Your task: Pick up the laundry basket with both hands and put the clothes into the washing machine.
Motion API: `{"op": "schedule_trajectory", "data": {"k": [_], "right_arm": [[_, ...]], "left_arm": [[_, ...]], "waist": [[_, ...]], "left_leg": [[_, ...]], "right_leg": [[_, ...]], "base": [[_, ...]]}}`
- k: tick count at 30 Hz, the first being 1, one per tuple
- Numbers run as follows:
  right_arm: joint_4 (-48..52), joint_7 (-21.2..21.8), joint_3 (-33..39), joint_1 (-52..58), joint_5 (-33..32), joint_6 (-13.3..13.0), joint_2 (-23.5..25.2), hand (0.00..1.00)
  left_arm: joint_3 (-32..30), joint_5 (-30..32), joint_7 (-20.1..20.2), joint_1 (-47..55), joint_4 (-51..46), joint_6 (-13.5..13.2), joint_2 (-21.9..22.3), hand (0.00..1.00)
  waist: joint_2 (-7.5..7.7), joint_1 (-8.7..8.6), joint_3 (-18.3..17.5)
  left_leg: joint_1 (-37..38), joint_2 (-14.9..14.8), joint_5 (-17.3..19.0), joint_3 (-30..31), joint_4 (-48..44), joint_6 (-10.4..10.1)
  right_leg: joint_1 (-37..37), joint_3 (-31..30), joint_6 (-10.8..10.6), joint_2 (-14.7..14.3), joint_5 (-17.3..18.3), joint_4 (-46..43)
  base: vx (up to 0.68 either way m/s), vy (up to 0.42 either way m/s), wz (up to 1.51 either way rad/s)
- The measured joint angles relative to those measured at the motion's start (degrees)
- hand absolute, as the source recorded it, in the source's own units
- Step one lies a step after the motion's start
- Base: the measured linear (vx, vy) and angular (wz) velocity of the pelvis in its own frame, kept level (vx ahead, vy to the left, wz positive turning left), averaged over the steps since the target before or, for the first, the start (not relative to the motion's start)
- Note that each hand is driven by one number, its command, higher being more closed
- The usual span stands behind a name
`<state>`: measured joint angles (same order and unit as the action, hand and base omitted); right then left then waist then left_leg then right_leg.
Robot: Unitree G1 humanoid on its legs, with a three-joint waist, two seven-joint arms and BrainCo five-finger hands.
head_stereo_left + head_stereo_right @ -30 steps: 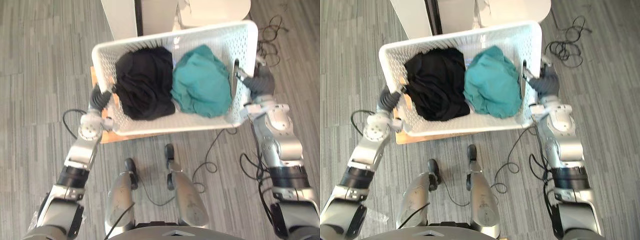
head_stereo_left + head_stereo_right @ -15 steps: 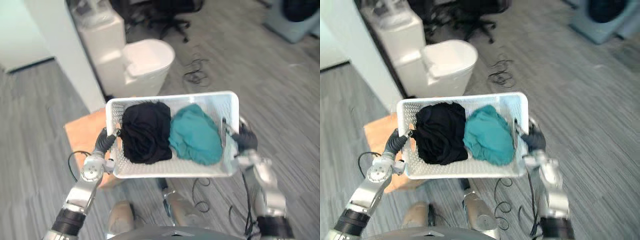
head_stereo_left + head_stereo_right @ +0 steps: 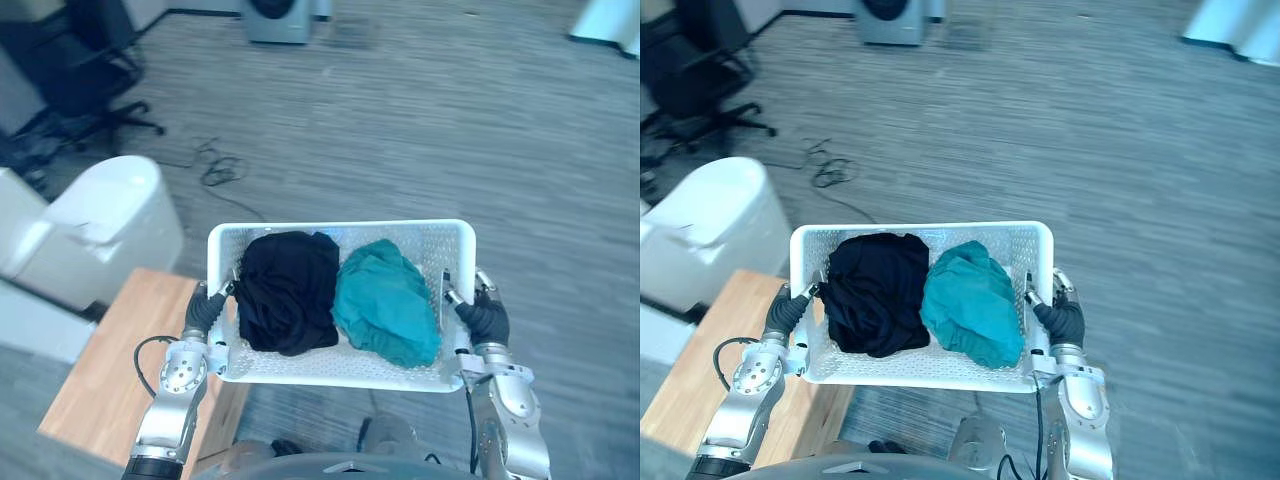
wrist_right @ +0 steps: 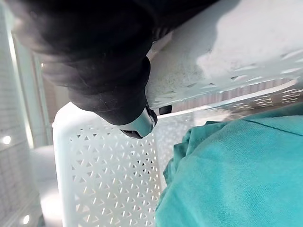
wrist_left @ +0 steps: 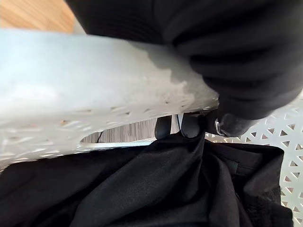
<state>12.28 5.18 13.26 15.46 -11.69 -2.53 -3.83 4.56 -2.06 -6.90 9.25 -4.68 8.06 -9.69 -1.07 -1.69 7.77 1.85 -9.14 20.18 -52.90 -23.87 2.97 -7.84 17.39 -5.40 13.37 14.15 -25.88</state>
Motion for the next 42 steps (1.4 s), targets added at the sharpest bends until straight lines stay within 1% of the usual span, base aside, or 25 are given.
{"op": "schedule_trajectory", "data": {"k": [1, 4, 6, 8, 9, 11, 18, 20, 24, 25, 26, 28, 29, 30, 31, 32, 33, 35, 36, 37, 38, 39, 40, 41, 42], "right_arm": [[-1.14, -0.30, -0.49, 0.27, 0.51, 0.03, 0.00, 1.00], [-2.63, -0.47, -1.96, 2.11, 0.26, 0.17, -0.95, 1.00], [-4.13, -0.53, -2.63, 2.13, -0.26, -0.01, -1.54, 1.00], [-5.34, -0.59, -2.93, 1.97, -1.59, -0.17, -2.42, 1.00], [-5.89, -0.67, -3.79, 1.96, -2.74, -0.50, -3.38, 1.00], [-6.32, -1.28, -4.27, 2.04, -4.26, -0.98, -3.46, 1.00], [-6.49, -3.35, -6.65, 1.32, -4.30, -1.10, -1.80, 1.00], [-6.53, -3.48, -6.91, 1.17, -4.29, -1.16, -1.36, 1.00], [-6.52, -5.02, -8.74, 0.69, -4.29, -1.08, -1.54, 1.00], [-6.49, -5.62, -9.34, -0.07, -4.27, -1.03, -1.41, 1.00], [-6.52, -6.37, -9.85, -1.34, -4.15, -1.03, -1.85, 1.00], [-6.50, -7.31, -10.08, -3.14, -3.64, -1.06, -3.37, 1.00], [-6.48, -7.82, -10.31, -3.68, -3.66, -1.10, -4.32, 1.00], [-6.58, -8.45, -10.48, -4.98, -3.65, -1.03, -4.71, 1.00], [-6.66, -9.04, -10.95, -5.68, -3.65, -1.00, -4.34, 1.00], [-6.42, -9.69, -12.05, -5.62, -3.71, -1.34, -3.20, 1.00], [-6.67, -9.83, -12.62, -6.10, -3.76, -2.01, -3.77, 1.00], [-6.55, -10.38, -12.98, -6.14, -3.71, -1.77, -3.56, 1.00], [-6.29, -10.19, -13.27, -5.28, -3.76, -1.90, -3.34, 1.00], [-6.28, -9.96, -13.50, -5.03, -3.78, -2.35, -2.86, 1.00], [-6.64, -9.66, -13.32, -4.22, -3.74, -2.65, -1.86, 1.00], [-7.57, -9.59, -13.02, -4.32, -3.63, -2.01, -1.38, 1.00], [-9.37, -9.44, -13.01, -4.28, -3.64, -1.90, -1.10, 1.00], [-11.07, -9.35, -13.05, -4.23, -3.65, -1.81, -0.81, 1.00], [-11.01, -9.33, -13.06, -4.19, -3.65, -1.54, -0.71, 1.00]], "left_arm": [[0.05, 0.02, 0.00, -0.06, 2.07, -0.06, 0.99, 1.00], [0.15, 0.74, 0.09, 1.44, 3.31, -0.06, 1.86, 1.00], [0.07, 0.75, 0.08, 2.33, 3.33, -0.07, 1.91, 1.00], [0.18, 0.76, 0.01, 2.34, 3.34, -0.10, 2.16, 1.00], [-0.04, 0.78, -0.27, 2.34, 3.33, -0.11, 2.49, 1.00], [-0.18, 0.92, -0.56, 2.14, 3.34, -0.27, 2.53, 1.00], [-2.15, 1.14, -1.82, 1.61, 3.26, -0.64, 2.46, 1.00], [-2.31, 1.15, -2.33, 1.60, 3.25, -0.84, 2.42, 1.00], [-3.19, 1.14, -3.02, 1.64, 3.23, -1.24, 2.48, 1.00], [-3.85, 1.12, -3.16, 1.49, 3.13, -1.28, 2.58, 1.00], [-4.58, 1.11, -3.22, 1.05, 2.97, -1.36, 3.11, 1.00], [-4.45, 1.11, -3.88, 0.99, 2.32, -1.44, 3.97, 1.00], [-4.45, 1.11, -4.23, 1.00, 1.86, -1.44, 4.72, 1.00], [-4.86, 1.11, -4.83, 0.93, 1.57, -1.52, 6.00, 1.00], [-5.35, 1.11, -5.25, 0.88, 1.08, -1.67, 6.04, 1.00], [-6.08, 1.14, -5.64, 1.22, -1.29, -1.70, 4.81, 1.00], [-6.39, 1.12, -5.71, 1.31, -1.96, -1.97, 4.90, 1.00], [-6.61, 1.13, -6.12, 2.23, -2.28, -1.99, 5.38, 1.00], [-6.53, 1.14, -6.15, 3.52, -3.01, -2.39, 5.08, 1.00], [-6.66, 1.16, -6.16, 3.59, -3.23, -3.06, 4.50, 1.00], [-6.61, 1.24, -6.15, 3.69, -3.20, -3.07, 4.08, 1.00], [-6.52, 1.49, -6.13, 4.15, -3.07, -2.68, 3.99, 1.00], [-6.29, 2.10, -6.09, 4.72, -3.05, -2.26, 3.88, 1.00], [-6.08, 3.16, -6.07, 5.12, -3.05, -2.25, 3.68, 1.00], [-6.13, 3.49, -6.08, 5.04, -3.06, -2.26, 3.60, 1.00]], "waist": [[-0.63, 0.05, -0.10], [-0.68, 0.45, -0.39], [-0.17, 0.87, -0.36], [-0.28, 1.52, -0.46], [-0.84, 1.58, -0.81], [-0.70, 1.57, -1.52], [-0.22, 2.70, -2.09], [-0.30, 3.46, -2.20], [-1.39, 4.20, -1.71], [-1.46, 4.06, -1.82], [-0.53, 3.30, -1.16], [0.23, 3.43, -0.72], [-0.53, 3.50, -0.92], [-3.37, 4.64, -1.24], [-3.69, 4.81, -1.07], [-1.66, 4.66, -0.65], [-1.37, 4.72, -0.07], [-0.29, 6.28, -1.32], [0.40, 6.51, -2.85], [1.84, 6.47, -2.34], [4.48, 5.83, -1.83], [5.38, 5.65, -1.35], [5.16, 5.16, -1.26], [3.99, 4.53, -1.01], [4.14, 4.47, -1.19]], "left_leg": [[-0.31, -1.88, -0.63, -0.33, -1.01, -0.85], [0.12, -4.73, -1.75, 4.19, -2.35, -1.51], [-3.44, -4.80, -1.88, 21.23, -6.69, -0.43], [-4.29, -0.98, -1.88, 34.51, -3.77, -2.16], [-3.99, 0.16, -3.11, 37.67, -0.13, -3.19], [-2.58, 0.95, -3.79, 37.58, 3.97, -4.97], [-2.89, 4.53, -7.21, 40.70, 7.14, -3.53], [-3.55, 4.54, -7.20, 41.90, 6.13, -3.52], [-5.63, 2.13, -4.68, 42.54, 1.31, -5.54], [-7.34, 1.48, -5.51, 41.77, -1.62, -7.35], [-11.34, 1.63, -5.08, 40.54, -6.10, -7.73], [-14.18, 2.91, -5.13, 39.90, -1.56, -7.19], [-14.80, 2.58, -5.41, 40.63, 2.18, -7.72], [-14.75, 1.53, -8.29, 40.58, 5.79, -7.79], [-15.11, 1.30, -8.85, 40.60, 4.86, -7.83], [-16.13, 2.00, -8.34, 40.93, -0.21, -7.87], [-17.14, 2.15, -8.07, 42.03, -4.29, -6.62], [-18.06, 3.94, -6.41, 41.49, -6.33, -3.77], [-17.06, 6.66, -4.38, 40.86, -5.30, -1.10], [-16.44, 8.22, -2.95, 40.46, -6.40, -0.43], [-14.94, 11.58, -0.01, 40.34, -8.64, 0.24], [-12.36, 13.28, 1.73, 40.14, -9.12, 1.24], [-9.52, 13.97, 2.83, 40.84, -8.61, 2.48], [-5.81, 14.00, 3.90, 41.96, -6.70, 3.14], [-4.26, 14.00, 4.11, 42.49, -5.54, 3.33]], "right_leg": [[0.33, -2.02, -0.75, -3.17, -2.64, 4.19], [2.05, -6.99, 1.43, -8.29, -5.91, 9.62], [2.07, -11.67, 3.03, -10.74, -6.99, 10.45], [2.01, -13.95, 3.26, -11.35, -7.55, 10.70], [1.81, -14.69, 3.09, -11.93, -7.79, 10.73], [1.79, -14.88, 2.53, -11.75, -8.83, 11.95], [3.56, -13.28, 1.40, -8.97, -12.06, 17.02], [3.93, -12.28, 1.87, -8.83, -11.62, 16.89], [4.09, -11.95, 2.43, -10.05, -9.22, 14.92], [4.51, -12.61, 3.02, -10.20, -9.29, 16.22], [4.56, -13.25, 3.23, -9.00, -9.42, 17.03], [3.60, -13.65, 2.76, -6.50, -9.12, 16.44], [3.44, -13.64, 2.43, -6.36, -8.91, 17.03], [3.48, -13.84, 2.90, -7.93, -7.62, 15.25], [1.41, -13.53, 3.25, -8.02, -5.79, 9.07], [1.23, -13.45, 3.34, -6.46, -0.51, 2.58], [1.63, -13.17, 0.39, -5.86, 2.55, 1.17], [1.52, -14.72, -0.22, -4.81, 5.27, 0.86], [1.02, -16.37, -1.29, -3.25, 8.20, -4.79], [-1.32, -18.69, -2.59, -2.23, 7.35, -15.12], [-3.91, -21.10, -3.89, -0.27, 3.60, -29.57], [-5.37, -22.04, -5.01, 1.61, -0.99, -35.80], [-6.06, -22.46, -4.10, 1.85, -8.13, -40.00], [-7.44, -22.82, -2.33, 0.75, -10.74, -44.60], [-8.82, -22.71, -0.64, -0.09, -8.06, -46.29]], "base": [[-0.05, -0.215, -1.43], [0.01, -0.259, -1.28], [-0.03, -0.257, -1.17], [-0.04, -0.044, -0.77], [-0.02, 0.024, -0.53], [-0.02, 0.056, -0.10], [-0.05, 0.067, 0.24], [-0.08, 0.025, 0.35], [-0.08, 0.005, 0.11], [-0.01, 0.001, 0.16], [-0.02, 0.009, 0.14], [-0.03, 0.037, 0.00], [0.04, 0.107, -0.27], [0.10, 0.110, -0.31], [0.19, 0.111, -0.09], [0.18, 0.042, 0.17], [0.17, 0.063, 0.17], [0.27, 0.161, -0.05], [0.40, 0.164, 0.07], [0.43, 0.115, 0.29], [0.42, 0.118, 0.28], [0.43, 0.126, 0.32], [0.59, 0.143, 0.20], [0.52, 0.089, 0.20], [0.61, 0.075, 0.25]]}}
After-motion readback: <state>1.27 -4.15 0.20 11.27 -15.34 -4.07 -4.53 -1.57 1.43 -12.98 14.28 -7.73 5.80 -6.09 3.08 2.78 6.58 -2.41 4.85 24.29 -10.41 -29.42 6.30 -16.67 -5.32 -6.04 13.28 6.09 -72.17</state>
